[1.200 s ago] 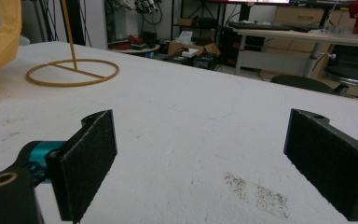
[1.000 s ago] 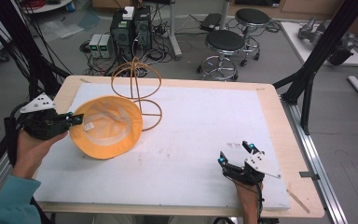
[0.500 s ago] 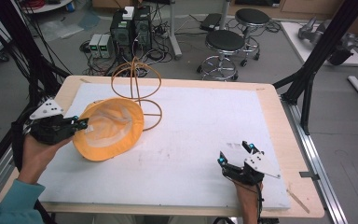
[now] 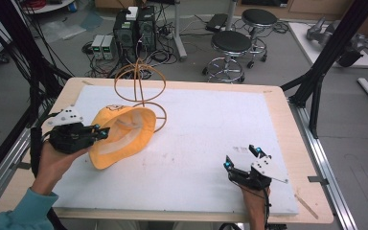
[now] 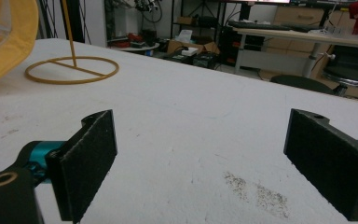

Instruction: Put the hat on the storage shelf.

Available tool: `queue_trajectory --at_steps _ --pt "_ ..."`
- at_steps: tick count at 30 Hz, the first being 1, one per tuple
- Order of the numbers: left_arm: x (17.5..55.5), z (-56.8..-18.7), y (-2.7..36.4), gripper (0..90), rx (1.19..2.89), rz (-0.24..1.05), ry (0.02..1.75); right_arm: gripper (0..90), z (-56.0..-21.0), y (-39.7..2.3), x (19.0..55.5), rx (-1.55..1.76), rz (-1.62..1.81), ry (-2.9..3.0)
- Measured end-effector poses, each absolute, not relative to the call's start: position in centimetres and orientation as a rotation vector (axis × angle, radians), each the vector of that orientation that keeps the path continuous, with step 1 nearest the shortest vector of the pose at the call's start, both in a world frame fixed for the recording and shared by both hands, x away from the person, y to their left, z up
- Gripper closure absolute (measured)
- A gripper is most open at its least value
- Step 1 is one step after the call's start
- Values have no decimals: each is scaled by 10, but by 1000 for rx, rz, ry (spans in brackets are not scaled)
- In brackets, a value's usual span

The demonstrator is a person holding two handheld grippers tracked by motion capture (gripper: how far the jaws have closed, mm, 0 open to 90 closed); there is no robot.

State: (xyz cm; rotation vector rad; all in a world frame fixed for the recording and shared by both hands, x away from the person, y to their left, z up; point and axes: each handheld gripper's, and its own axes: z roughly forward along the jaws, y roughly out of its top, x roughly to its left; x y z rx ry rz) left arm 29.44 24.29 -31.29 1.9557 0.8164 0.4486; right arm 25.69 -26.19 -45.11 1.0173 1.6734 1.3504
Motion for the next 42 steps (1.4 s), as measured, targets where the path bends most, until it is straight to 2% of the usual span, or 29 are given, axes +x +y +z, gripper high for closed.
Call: queue_trajectory --at_steps 9,23,31,33,36,39,42 --pt "293 -320 214 851 1928 316 763 83 -451 -262 257 1019 1350 1674" --pt "287 -334 169 725 1947 133 667 83 -451 -262 257 1021 1353 1673" --pt "283 -343 147 526 1959 8 614 83 -451 -261 257 1019 1353 1672" --pt "281 -345 143 479 1978 7 608 83 -451 -261 257 1023 1354 1675" --pt "279 -350 138 341 1999 -5 602 83 -451 -261 257 1023 1355 1675" --pt "274 -350 135 245 2006 8 581 83 -451 -261 257 1024 1355 1675" --pt "272 -346 135 217 1985 19 570 83 -451 -261 257 1023 1355 1675"
